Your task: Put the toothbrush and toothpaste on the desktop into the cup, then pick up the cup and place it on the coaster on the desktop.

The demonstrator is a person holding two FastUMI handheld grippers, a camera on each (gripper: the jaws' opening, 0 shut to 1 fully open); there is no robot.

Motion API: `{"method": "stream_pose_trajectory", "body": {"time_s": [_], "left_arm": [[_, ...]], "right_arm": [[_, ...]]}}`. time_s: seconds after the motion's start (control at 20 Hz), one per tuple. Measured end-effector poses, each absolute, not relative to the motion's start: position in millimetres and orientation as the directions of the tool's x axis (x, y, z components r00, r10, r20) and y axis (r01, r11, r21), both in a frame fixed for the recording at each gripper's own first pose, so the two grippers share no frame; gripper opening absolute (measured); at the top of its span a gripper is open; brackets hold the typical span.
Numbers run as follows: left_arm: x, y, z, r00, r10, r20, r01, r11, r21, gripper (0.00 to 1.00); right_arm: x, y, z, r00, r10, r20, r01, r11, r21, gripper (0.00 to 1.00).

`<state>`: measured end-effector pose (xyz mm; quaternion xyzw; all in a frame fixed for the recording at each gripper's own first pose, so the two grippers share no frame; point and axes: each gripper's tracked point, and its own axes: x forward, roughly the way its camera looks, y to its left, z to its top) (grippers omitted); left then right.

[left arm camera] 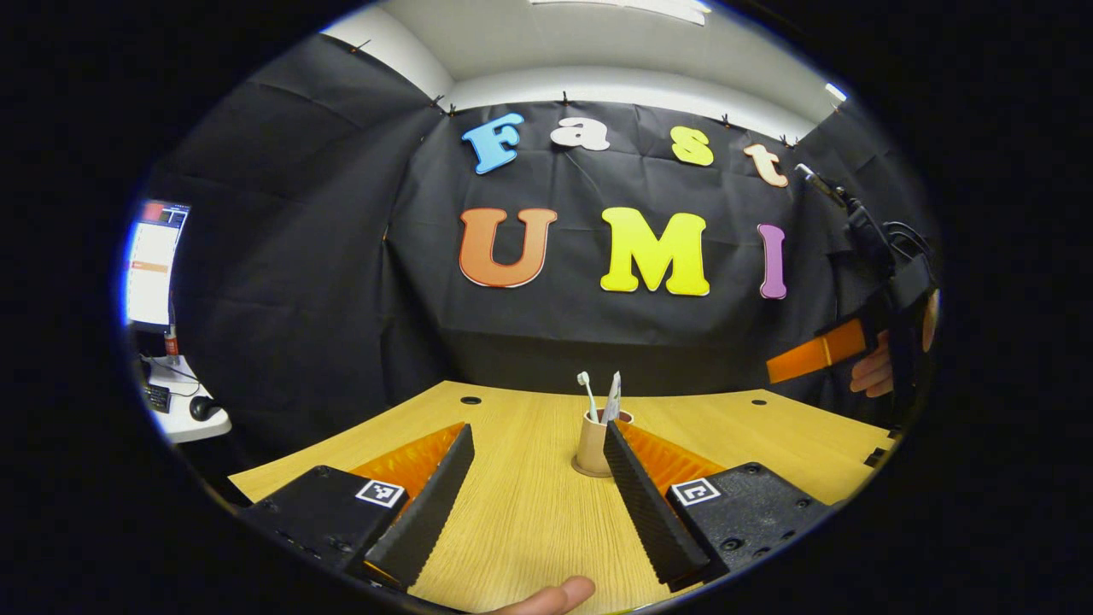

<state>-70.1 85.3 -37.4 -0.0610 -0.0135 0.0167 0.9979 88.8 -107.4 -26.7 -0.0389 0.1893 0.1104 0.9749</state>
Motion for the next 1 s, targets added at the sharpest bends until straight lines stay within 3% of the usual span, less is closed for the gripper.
{"method": "stream_pose_trajectory", "body": {"time_s": [0.45,0.8,1.0], "left_arm": [[-103,14,-3,0.995,-0.077,0.056,0.082,0.993,-0.091,0.98],[-110,-20,-20,0.993,-0.12,-0.007,0.119,0.989,-0.085,0.98],[-113,-19,-24,0.996,-0.091,-0.015,0.089,0.993,-0.073,0.98]], "right_arm": [[-11,-175,-18,0.985,0.11,-0.131,-0.115,0.993,-0.036,0.97],[-22,-216,-28,0.993,0.054,-0.101,-0.048,0.997,0.062,0.97],[-29,-205,-30,0.99,0.109,-0.085,-0.105,0.993,0.053,0.95]]}}
